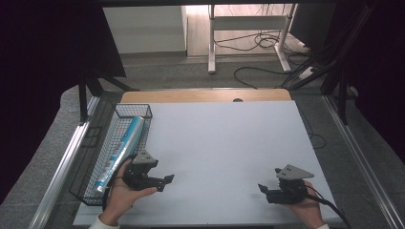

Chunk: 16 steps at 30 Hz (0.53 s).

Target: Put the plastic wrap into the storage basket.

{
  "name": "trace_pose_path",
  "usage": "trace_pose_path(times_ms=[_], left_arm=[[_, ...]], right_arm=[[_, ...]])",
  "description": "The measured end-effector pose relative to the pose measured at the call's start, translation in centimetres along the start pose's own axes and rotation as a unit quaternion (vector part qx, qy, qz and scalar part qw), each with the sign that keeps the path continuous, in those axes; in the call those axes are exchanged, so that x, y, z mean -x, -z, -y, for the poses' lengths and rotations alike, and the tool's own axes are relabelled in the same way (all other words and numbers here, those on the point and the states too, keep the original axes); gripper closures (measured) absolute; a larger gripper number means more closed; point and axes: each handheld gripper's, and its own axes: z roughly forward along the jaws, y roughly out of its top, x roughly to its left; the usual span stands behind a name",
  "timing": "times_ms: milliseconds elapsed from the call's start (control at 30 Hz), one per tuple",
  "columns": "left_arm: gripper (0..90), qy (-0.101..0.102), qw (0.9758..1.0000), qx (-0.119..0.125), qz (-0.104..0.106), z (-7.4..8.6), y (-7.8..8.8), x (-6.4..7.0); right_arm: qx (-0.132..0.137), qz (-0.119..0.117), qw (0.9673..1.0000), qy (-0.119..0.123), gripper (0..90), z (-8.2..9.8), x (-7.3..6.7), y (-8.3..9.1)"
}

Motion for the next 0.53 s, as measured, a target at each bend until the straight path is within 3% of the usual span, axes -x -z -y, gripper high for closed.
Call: trace_pose_path(times_ms=[267, 533], left_arm=[[19.4, -0.009, 0.9999, -0.009, 0.005, 0.02, -0.95, 0.41], [19.3, -0.002, 1.0, -0.006, 0.004, 0.22, -0.99, 0.29]], right_arm=[[0.001, 0.0, 1.0, 0.001, 16.0, -0.05, 0.05, -0.04], [0.004, -0.005, 1.0, 0.0, 15.8, -0.18, 0.12, -0.03]])
